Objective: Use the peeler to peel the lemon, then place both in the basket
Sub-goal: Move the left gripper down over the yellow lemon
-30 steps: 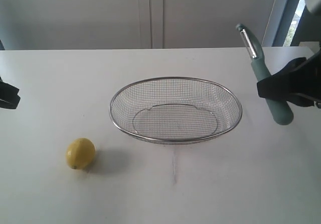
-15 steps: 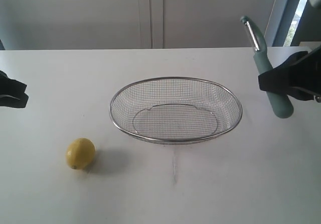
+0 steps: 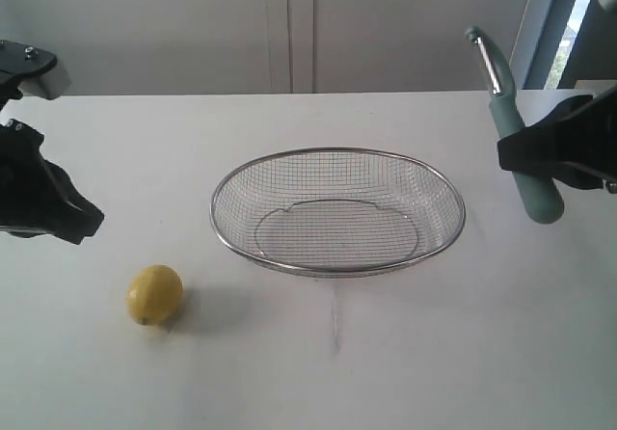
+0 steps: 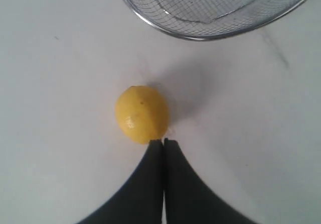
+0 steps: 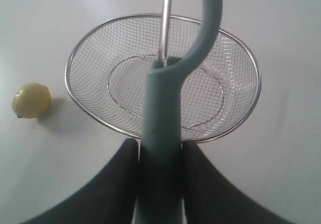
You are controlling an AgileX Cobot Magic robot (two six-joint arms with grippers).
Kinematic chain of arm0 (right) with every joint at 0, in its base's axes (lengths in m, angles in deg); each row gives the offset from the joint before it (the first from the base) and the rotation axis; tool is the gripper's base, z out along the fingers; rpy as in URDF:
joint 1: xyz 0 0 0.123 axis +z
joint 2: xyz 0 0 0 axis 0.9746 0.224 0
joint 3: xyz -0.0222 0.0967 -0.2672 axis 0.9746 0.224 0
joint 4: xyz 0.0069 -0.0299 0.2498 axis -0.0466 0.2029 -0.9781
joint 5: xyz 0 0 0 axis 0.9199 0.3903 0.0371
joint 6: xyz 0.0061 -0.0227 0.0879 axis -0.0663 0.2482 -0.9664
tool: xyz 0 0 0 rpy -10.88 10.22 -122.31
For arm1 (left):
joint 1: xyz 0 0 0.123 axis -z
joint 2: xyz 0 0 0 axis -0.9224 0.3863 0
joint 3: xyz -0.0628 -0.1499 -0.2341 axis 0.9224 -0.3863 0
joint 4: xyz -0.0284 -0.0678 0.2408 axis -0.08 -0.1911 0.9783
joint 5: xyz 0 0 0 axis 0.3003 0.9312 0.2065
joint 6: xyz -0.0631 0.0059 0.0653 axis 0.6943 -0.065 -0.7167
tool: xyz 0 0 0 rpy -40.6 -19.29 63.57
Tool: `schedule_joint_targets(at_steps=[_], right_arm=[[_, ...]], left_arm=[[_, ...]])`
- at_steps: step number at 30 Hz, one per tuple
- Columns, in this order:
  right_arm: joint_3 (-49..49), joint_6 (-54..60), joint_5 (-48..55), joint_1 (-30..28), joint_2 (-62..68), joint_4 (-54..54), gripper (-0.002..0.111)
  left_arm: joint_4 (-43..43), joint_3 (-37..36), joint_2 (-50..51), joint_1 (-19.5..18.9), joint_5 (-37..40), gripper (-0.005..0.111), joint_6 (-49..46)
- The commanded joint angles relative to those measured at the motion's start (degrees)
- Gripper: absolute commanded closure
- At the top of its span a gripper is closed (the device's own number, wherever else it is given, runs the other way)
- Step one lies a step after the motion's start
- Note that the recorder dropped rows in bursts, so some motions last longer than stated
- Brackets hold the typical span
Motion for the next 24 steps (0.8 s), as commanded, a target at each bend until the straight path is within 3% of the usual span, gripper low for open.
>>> schedule_joint_targets(at_steps=[1, 11, 13, 15, 18, 24], right_arm=[[0.2, -0.1, -0.9, 0.0, -0.4, -0.5, 0.108], [0.2, -0.3, -0.8, 0.0, -0.4, -0.6, 0.108], [0.2, -0.3, -0.8, 0.0, -0.4, -0.6, 0.108], [0.2, -0.3, -0.8, 0.0, -0.4, -0.6, 0.108], [0.2, -0.3, -0.7, 0.0, -0.4, -0.5, 0.108], [0.2, -0.3, -0.7, 0.0, -0.4, -0.4, 0.108]], left_arm=[[6.4, -0.4, 0.5, 0.5, -2.1, 0.107, 7.7], [6.6, -0.4, 5.6, 0.5, -2.4, 0.107, 11.4], [6.7, -0.4, 5.7, 0.4, -3.6, 0.107, 17.1], [7.7, -0.4, 5.7, 0.2, -4.4, 0.101, 17.2], [9.4, -0.4, 5.7, 0.2, -4.9, 0.079, 18.3], [9.6, -0.4, 5.7, 0.2, -5.0, 0.016, 18.3]])
